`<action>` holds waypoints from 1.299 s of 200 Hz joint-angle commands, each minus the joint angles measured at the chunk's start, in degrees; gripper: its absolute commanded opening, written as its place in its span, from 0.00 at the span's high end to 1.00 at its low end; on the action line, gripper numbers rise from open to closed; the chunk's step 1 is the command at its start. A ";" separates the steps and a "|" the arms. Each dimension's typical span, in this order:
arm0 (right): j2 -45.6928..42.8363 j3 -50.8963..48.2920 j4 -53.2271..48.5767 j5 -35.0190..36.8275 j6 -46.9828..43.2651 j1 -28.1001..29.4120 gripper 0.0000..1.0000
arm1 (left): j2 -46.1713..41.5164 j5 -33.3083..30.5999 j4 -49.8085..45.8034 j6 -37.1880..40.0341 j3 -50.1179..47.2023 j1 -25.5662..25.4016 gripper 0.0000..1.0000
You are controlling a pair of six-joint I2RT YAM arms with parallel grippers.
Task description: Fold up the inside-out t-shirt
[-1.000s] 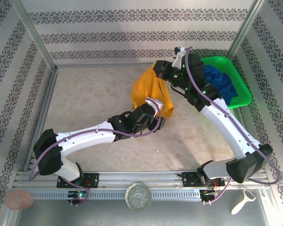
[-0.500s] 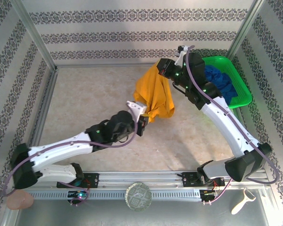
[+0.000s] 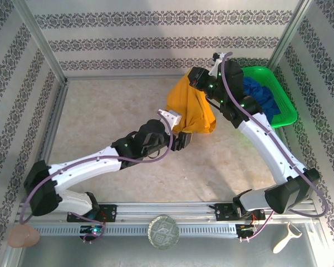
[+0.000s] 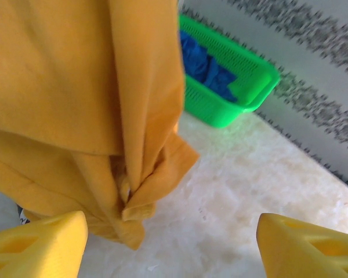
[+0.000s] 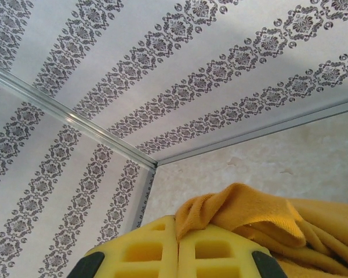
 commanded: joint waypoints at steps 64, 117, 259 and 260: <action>0.26 3.21 3.41 1.27 0.97 1.18 1.00 | 11.66 15.01 -1.23 -2.51 7.60 4.34 0.73; 5.73 5.65 3.13 5.87 2.64 -1.81 1.00 | 3.09 20.45 -0.96 -8.04 7.32 5.33 1.00; -20.05 -33.85 5.81 -2.41 -12.72 -1.74 0.10 | 14.11 33.31 18.20 -45.22 36.08 27.57 1.00; -20.38 -34.44 5.96 -2.32 -12.79 -1.48 0.10 | 14.16 33.34 18.14 -45.24 36.30 27.60 1.00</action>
